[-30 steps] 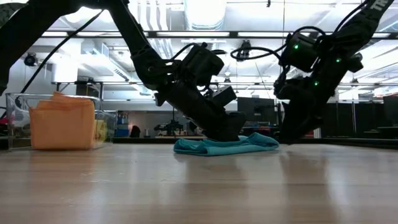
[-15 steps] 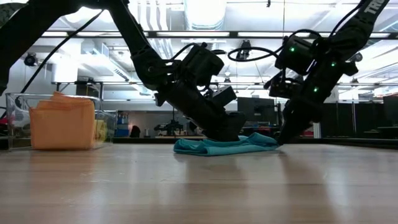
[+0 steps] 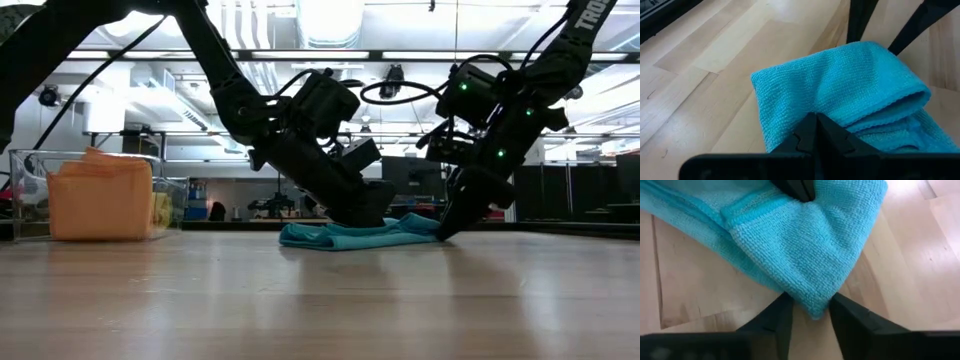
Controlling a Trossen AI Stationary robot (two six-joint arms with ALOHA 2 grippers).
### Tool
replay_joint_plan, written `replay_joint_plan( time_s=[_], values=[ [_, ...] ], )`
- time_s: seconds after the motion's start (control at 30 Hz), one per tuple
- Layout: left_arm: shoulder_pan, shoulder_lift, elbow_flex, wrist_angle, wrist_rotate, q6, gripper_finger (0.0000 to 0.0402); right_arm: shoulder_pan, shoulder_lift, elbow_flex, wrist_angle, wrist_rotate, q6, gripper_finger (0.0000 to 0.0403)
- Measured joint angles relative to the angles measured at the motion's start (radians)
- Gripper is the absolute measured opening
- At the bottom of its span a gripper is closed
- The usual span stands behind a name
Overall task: Roll microfiber towels into tight, uniform cylinder then place into a basket
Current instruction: Roll the blue microfiber towel
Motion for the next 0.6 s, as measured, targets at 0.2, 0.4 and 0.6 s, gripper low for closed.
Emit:
replay_joint_plan(
  time_s=[0.2,0.4,0.6],
  values=[
    [0.000,0.000,0.000,0.000,0.000,0.000,0.0000,0.000,-0.006,-0.001,-0.004,0.009,-0.005,0.0035],
    [-0.001,-0.001,0.001,0.003,0.004,0.042,0.0000,-0.001,-0.017,-0.002,-0.024,0.022,-0.028,0.0011],
    [-0.005,-0.066,-0.013,0.002,0.066,0.107,0.0000,0.009,-0.024,0.030,-0.123,0.093,-0.069,0.0010]
  ],
)
